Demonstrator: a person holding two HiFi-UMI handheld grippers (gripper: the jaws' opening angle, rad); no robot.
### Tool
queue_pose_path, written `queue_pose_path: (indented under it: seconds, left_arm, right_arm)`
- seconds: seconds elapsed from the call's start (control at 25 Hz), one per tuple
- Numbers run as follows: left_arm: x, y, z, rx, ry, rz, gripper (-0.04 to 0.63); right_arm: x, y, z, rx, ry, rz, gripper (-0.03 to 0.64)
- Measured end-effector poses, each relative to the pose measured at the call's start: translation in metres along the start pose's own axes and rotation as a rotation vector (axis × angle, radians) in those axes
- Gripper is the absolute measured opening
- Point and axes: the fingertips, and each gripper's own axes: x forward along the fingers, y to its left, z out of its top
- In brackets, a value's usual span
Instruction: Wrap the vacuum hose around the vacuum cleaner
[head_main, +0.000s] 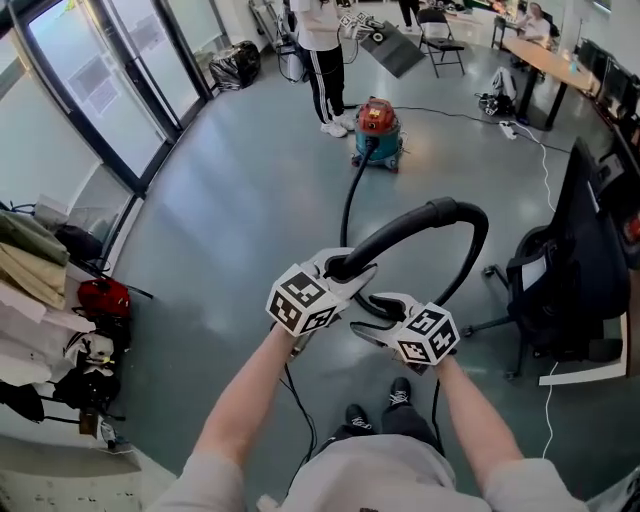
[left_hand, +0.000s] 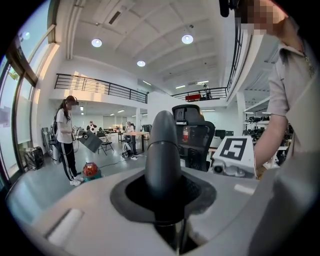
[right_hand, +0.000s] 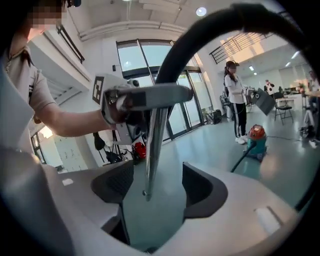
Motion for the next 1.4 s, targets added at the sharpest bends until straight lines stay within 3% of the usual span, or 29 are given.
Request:
queue_pose_path:
  seconds: [0.28,0.52,0.72,0.88,1.12,1.4]
  left_arm:
    - [0.010,0.006,0.050,0.000,-0.035,0.018,0.098]
    - [0.032,-0.001,0.079,0.012,-0.061,0.021,0.098]
    - [0.045,0.001,0.092,-0.018,-0.114,0.040,0.098]
    - [0.049,0.003,0.097,-0.066,-0.164,0.054,0.098]
    - [0.056,-0.003,0.088,-0.086,-0.169,0.066,0.098]
    - [0.038,-0.008,0.072,-0.102,-0.166,0.037,0.109]
  right_arm:
    - [0.042,0.000,0.001,0.038,-0.051,0.195,0.337]
    - [0.059,0.006,0.023,0.028,-0.143,0.281,0.314]
    - [0.062,-0.011,0.027,0.062,-0.251,0.223,0.250]
    - [0.067,-0.020,0.023,0.036,-0.261,0.178,0.178]
    - [0.060,-0.023,0.003,-0.063,-0.196,0.168,0.150]
    - [0.058,-0.023,-0.028,-0.191,-0.019,0.143,0.144]
